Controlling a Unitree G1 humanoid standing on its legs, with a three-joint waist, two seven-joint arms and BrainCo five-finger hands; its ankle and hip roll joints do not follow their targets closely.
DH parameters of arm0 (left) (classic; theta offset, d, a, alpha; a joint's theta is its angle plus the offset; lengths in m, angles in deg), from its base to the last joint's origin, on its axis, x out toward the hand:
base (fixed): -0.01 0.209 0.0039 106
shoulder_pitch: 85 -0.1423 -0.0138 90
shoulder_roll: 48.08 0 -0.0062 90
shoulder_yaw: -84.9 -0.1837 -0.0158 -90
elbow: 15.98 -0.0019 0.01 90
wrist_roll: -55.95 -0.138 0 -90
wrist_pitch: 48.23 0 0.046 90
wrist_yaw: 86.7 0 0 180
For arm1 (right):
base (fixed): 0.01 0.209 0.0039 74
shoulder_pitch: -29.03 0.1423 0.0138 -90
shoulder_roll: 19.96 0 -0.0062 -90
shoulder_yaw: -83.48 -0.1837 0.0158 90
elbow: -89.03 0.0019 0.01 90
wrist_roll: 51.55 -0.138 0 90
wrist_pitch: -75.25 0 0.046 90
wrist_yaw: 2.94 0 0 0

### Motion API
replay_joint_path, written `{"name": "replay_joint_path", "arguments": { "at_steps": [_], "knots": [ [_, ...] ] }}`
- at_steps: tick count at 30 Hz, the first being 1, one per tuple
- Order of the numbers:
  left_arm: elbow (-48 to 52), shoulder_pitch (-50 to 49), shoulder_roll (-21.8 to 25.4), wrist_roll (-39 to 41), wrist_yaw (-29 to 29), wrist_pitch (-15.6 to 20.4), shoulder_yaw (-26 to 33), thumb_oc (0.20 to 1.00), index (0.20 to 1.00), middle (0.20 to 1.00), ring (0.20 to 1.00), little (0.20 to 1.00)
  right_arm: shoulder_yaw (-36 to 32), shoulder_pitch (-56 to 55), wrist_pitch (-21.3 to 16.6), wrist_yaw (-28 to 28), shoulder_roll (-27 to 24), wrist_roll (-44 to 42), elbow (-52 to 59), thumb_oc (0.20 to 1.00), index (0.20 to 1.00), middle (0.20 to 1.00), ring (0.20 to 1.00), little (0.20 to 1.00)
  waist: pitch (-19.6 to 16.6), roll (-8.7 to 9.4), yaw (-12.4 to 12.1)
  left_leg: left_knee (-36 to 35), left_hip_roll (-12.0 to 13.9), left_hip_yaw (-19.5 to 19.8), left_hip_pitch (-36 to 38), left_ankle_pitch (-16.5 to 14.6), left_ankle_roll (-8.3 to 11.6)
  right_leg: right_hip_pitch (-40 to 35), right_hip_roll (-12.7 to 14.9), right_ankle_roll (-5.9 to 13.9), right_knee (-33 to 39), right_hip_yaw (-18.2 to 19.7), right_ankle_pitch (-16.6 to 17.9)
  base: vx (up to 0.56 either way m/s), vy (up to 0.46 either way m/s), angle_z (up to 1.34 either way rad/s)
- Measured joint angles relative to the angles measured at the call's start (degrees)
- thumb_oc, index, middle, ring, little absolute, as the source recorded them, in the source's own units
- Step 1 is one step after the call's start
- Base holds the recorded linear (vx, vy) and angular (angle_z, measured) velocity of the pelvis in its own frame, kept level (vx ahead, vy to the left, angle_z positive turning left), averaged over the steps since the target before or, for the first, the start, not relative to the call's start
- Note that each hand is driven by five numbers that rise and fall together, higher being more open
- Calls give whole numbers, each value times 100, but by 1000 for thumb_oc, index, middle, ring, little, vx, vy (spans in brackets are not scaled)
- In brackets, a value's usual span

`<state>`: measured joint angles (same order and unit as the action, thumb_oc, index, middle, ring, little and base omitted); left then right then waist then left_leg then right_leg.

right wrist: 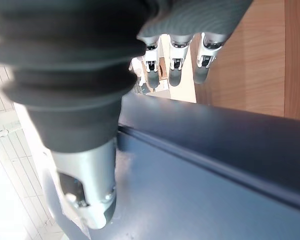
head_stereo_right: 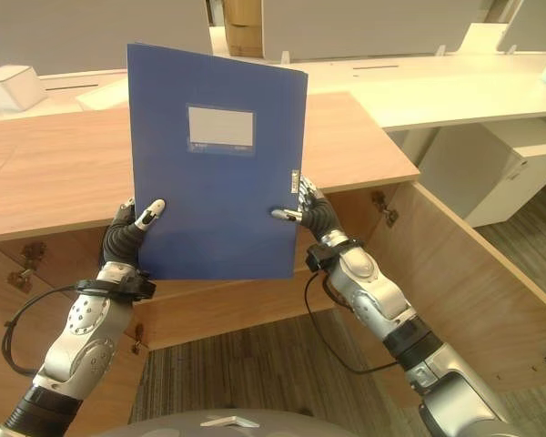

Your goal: Put the empty folder in the office cabinet

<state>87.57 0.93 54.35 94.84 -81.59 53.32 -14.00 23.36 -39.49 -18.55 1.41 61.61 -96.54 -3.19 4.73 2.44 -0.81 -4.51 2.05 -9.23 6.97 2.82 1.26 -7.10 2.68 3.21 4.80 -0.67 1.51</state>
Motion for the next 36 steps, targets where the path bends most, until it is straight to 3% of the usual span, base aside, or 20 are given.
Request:
{"name": "replay_joint_path", "arguments": {
  "at_steps": [1, 2, 9, 13, 14, 15, 21, 25, 30, 36],
  "knots": [
    [0, 0, 0, 1, 0, 0, -1, 200, 200, 200, 200, 200, 0, 0, 0, 1, 0, 1, 8, 313, 313, 313, 313, 313, 1, -2, 0, 0, 0, 1, 0, 0, 0, 0, 0, 0, 0, 0, 0, 0, 0, 0],
    [0, 0, 0, 1, 0, 0, -1, 200, 200, 200, 200, 200, -1, 0, 0, 1, 0, 3, 16, 200, 200, 200, 200, 200, 3, -5, -1, 0, 0, 2, -1, 0, 0, -1, 0, 0, 0, -1, 0, 0, 0, 0],
    [-25, -6, -7, 18, 8, 15, 1, 200, 200, 200, 200, 200, -29, 1, -35, 82, -28, 240, 277, 200, 200, 200, 200, 200, 42, -81, -1, 0, -1, 6, -5, 0, 0, 2, 1, 0, -1, -5, 0, 0, 0, 0],
    [-38, -90, -151, 15, 87, 16, 3, 200, 200, 200, 200, 200, -142, -141, -110, 131, -32, 875, 396, 200, 200, 200, 200, 200, 72, -135, -3, 0, 0, 12, -10, 0, 0, 4, 0, -1, -1, -9, -1, 4, -4, 1],
    [-103, -184, -436, -6, 198, 42, 3, 812, 812, 812, 812, 812, -307, -484, -199, 131, -27, 1328, 599, 200, 200, 200, 200, 200, 76, -140, -20, 0, -2, 31, -16, 0, 0, 1, 0, -7, 0, -14, -5, 13, -15, 4],
    [-137, -274, -543, -9, 233, 42, 2, 1000, 1000, 1000, 1000, 1000, -370, -670, -258, 133, -28, 1540, 691, 200, 200, 200, 200, 200, 77, -142, -23, 0, -2, 31, -18, 0, 0, 4, -1, -11, 1, -15, -8, 6, -7, 4],
    [-475, -902, -743, 133, 324, 47, 70, 1000, 1000, 1000, 1000, 1000, -827, -1911, -517, 208, -220, 2474, 896, 200, 200, 200, 200, 200, 93, -181, 15, -4, 1, 45, -27, 0, 0, 6, -2, -13, 8, -45, -13, 0, 0, 0],
    [-886, -1287, -743, 132, 490, 50, 265, 1000, 1000, 1000, 1000, 1000, -1013, -2701, -518, 386, -400, 2596, 887, 200, 200, 200, 200, 200, 122, -274, 37, -14, 1, 66, -55, 0, -1, 23, 2, -12, 17, -72, -13, -4, -2, 1],
    [-1108, -1797, -734, 163, 752, 46, 284, 1000, 1000, 1000, 1000, 1000, -1040, -3085, -759, 638, -768, 2930, 912, 200, 200, 200, 200, 200, 105, -330, 45, -38, 3, 75, -88, 1, 0, 67, -1, -11, 17, -76, -13, -7, -1, 0],
    [-1903, -2060, -669, 776, 1363, -81, 241, 1000, 1000, 1000, 1000, 1000, -1189, -3314, -991, 770, -1054, 3460, 889, 200, 200, 200, 200, 200, 158, -352, 23, -5, -5, 161, -426, 98, -9, 333, 6, 19, 14, -163, -12, -115, 1, 9]
  ]
}}
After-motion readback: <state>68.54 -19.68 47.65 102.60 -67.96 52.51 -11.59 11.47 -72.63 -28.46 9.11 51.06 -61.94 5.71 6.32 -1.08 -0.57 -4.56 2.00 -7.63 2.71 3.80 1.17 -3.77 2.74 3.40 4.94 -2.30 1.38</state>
